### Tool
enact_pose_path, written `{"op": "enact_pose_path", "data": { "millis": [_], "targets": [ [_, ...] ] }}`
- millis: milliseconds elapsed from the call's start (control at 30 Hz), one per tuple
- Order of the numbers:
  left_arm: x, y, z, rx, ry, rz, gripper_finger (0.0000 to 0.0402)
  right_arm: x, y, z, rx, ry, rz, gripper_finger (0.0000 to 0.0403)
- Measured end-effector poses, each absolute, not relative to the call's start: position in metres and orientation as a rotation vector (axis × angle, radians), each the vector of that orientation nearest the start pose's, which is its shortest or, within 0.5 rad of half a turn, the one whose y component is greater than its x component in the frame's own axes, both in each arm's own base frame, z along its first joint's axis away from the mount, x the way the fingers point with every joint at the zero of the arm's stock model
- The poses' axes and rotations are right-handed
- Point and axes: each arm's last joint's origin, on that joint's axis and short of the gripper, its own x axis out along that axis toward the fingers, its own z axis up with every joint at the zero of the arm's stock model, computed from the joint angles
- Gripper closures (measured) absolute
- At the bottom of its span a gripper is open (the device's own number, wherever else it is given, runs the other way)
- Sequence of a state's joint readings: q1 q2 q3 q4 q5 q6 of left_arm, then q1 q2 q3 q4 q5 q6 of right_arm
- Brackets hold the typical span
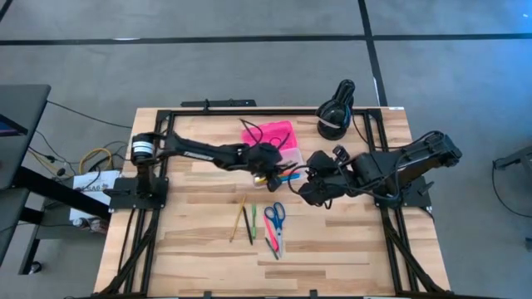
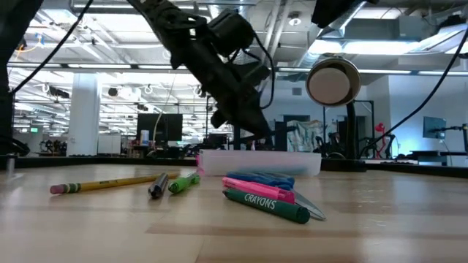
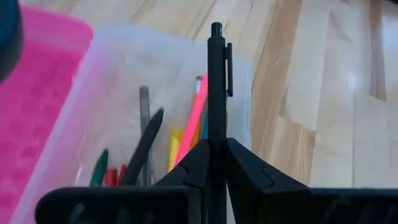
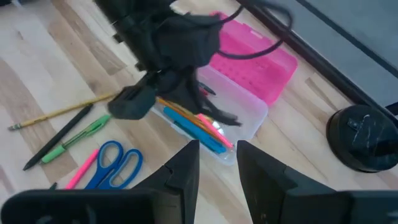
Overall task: Pick & place school supplies into a supply box
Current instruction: Put the black pen into the pink supply box, then put the blue scissors into the pink supply box
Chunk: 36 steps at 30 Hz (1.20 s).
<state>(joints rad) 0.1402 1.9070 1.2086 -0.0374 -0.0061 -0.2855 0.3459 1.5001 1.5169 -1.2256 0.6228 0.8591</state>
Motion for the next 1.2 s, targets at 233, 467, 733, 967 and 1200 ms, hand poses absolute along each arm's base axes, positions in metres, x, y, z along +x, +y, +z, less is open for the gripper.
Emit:
{"op": "enact_pose_path", "data": {
  "millis": [233, 467, 733, 967, 1200],
  "targets": [
    [0.401, 0.072, 0.181, -0.291, 0.709, 0.296, 0.0374, 0.264, 0.086, 0.346, 0.224, 0.857, -0.642, 0.0301],
    [0.391, 0.086, 0.174, -0.344, 0.797, 0.346, 0.0341, 0.263, 0.089, 0.346, 0.222, 0.857, -0.632, 0.0301],
    [0.39, 0.083, 0.175, -0.387, 0.809, 0.288, 0.0252, 0.264, 0.089, 0.345, 0.261, 0.851, -0.644, 0.0301],
    [0.378, 0.069, 0.211, -0.333, 0.787, 0.178, 0.0226, 0.276, 0.097, 0.335, 0.319, 0.866, -0.63, 0.0301],
    [0.341, 0.041, 0.268, -0.144, 0.776, 0.128, 0.0234, 0.309, 0.109, 0.31, 0.357, 0.899, -0.543, 0.0301]
  ]
}}
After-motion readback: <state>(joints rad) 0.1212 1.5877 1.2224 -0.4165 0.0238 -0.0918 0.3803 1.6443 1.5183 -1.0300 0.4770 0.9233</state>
